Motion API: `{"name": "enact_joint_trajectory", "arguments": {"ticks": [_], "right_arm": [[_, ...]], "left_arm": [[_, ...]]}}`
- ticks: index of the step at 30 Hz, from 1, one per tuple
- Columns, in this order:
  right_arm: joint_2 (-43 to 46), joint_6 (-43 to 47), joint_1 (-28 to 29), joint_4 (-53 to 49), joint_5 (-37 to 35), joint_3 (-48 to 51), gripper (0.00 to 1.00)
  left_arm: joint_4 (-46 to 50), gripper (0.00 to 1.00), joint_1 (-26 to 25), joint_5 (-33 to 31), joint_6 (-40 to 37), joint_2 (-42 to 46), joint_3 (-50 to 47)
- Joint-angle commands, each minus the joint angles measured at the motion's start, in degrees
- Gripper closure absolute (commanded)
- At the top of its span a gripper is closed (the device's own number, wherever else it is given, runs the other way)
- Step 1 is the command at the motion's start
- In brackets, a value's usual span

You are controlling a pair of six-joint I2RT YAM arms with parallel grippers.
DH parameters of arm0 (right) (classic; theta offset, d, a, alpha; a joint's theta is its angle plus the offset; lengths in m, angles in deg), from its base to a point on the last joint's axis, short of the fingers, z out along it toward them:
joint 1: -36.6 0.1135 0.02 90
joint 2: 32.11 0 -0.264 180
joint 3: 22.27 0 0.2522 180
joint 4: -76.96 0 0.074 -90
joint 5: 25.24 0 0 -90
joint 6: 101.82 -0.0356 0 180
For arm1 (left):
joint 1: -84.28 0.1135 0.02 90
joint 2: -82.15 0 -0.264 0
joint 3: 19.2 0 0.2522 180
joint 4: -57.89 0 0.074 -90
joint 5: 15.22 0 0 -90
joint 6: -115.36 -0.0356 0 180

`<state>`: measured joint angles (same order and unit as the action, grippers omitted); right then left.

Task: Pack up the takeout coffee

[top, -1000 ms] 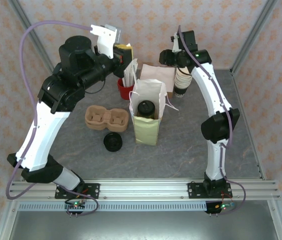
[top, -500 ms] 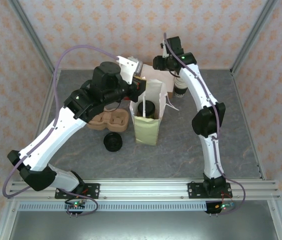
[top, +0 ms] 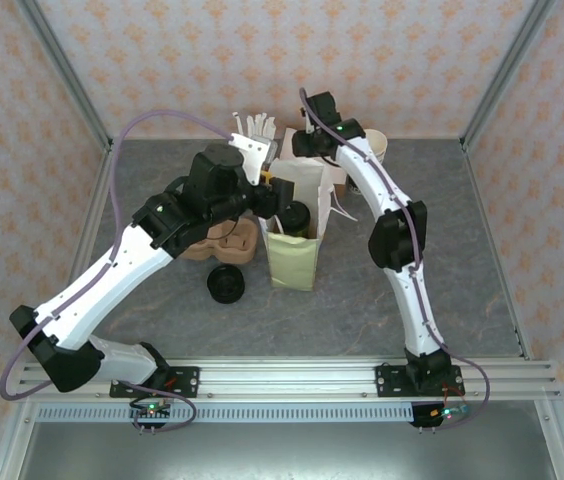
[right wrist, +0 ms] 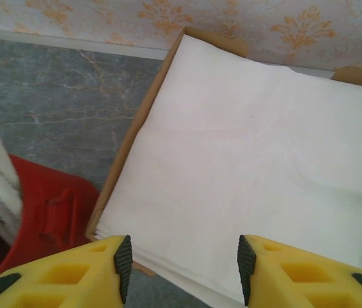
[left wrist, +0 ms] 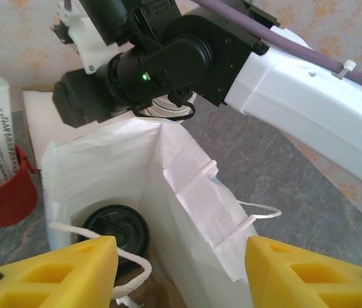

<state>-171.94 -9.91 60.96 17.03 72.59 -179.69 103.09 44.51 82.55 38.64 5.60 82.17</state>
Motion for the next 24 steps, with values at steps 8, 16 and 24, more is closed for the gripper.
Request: {"name": "enact_joint_trajectory", "arguments": {"ticks": [8,16,24], "right_arm": [[-6.3,0.6,1.7,3.1,-10.6,-4.9,0.45],[-9.1,-0.5,1.8,5.0,-14.6,-5.8,0.38],[-11.3,-3.5,1.6,5.8,-17.0,-7.2,0.34]], "left_arm": [[0.5,0.39,-0.4,-5.8,0.2,3.8,-3.2],[1.2,0.35,-0.4,-7.2,-0.2,4.8,-4.0],[1.6,0.34,-0.4,-7.4,-0.4,4.5,-4.0]]}}
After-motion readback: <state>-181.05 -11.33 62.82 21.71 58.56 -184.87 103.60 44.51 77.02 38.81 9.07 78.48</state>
